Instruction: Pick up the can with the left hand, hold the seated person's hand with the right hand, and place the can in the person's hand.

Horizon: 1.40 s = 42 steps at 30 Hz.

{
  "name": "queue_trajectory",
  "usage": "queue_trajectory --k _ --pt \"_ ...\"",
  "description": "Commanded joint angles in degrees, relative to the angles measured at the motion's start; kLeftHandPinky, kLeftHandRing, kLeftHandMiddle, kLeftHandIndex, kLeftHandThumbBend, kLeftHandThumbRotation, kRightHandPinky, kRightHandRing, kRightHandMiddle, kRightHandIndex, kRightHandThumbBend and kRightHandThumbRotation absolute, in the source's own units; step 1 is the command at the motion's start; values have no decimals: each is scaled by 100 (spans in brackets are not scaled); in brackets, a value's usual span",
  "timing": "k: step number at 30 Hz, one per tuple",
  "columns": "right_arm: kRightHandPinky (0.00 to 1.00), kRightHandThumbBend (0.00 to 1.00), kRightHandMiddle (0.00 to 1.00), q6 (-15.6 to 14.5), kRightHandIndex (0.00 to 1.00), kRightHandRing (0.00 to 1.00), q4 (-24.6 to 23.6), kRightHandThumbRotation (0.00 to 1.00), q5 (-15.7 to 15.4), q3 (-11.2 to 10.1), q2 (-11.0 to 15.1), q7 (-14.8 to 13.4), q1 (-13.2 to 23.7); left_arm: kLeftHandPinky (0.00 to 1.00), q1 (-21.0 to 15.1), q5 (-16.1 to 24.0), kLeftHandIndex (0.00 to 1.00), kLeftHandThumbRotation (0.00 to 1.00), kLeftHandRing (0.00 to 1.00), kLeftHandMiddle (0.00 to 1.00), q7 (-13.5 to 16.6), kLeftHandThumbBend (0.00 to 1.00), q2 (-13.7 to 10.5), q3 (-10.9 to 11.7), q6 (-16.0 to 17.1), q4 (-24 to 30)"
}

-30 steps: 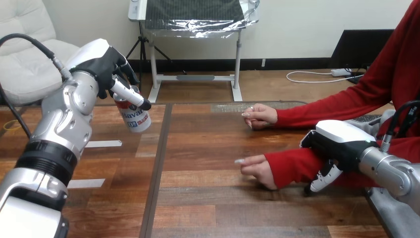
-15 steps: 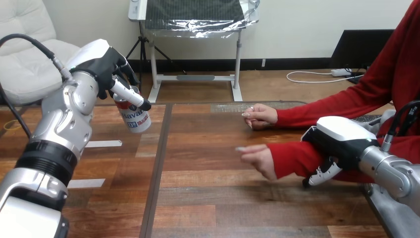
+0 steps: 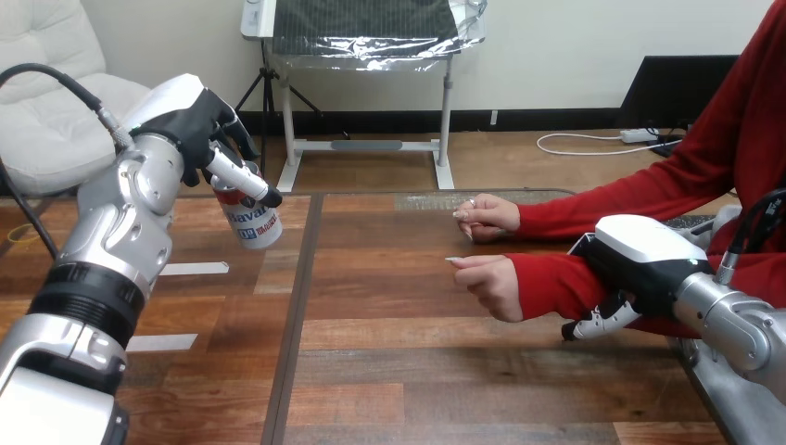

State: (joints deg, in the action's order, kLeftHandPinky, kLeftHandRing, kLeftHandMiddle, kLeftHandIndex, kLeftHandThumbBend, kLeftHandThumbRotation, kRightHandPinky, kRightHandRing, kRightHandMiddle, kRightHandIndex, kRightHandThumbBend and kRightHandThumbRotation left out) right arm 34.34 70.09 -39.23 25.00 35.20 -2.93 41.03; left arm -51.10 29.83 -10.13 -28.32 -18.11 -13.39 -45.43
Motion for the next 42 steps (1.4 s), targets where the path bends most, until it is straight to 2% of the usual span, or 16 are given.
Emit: queue_trajectory --k 1,4,12,21,29,42 --pt "23 60 33 54 32 27 -29 26 65 -21 -98 -52 372 30 -175 23 45 0 38 44 27 78 -103 92 73 320" --pt "23 59 32 132 31 27 -29 28 180 -105 -105 -9 357 30 -175 20 45 0 39 44 13 78 -106 92 68 324" --pt "21 57 31 181 30 25 -55 35 302 -161 -100 22 373 31 -174 32 45 0 39 44 -3 78 -117 80 73 335" --pt "21 55 30 238 29 24 -104 36 463 -242 -91 66 390 30 -181 40 45 0 38 44 -43 78 -106 71 26 373" --pt "19 56 28 443 28 23 -135 39 634 -356 -99 46 405 30 -161 58 45 0 38 44 -19 78 -63 54 54 442" --pt "21 55 29 514 30 24 -276 39 637 -343 -150 29 508 30 -185 22 45 0 38 44 -78 79 97 21 34 518"
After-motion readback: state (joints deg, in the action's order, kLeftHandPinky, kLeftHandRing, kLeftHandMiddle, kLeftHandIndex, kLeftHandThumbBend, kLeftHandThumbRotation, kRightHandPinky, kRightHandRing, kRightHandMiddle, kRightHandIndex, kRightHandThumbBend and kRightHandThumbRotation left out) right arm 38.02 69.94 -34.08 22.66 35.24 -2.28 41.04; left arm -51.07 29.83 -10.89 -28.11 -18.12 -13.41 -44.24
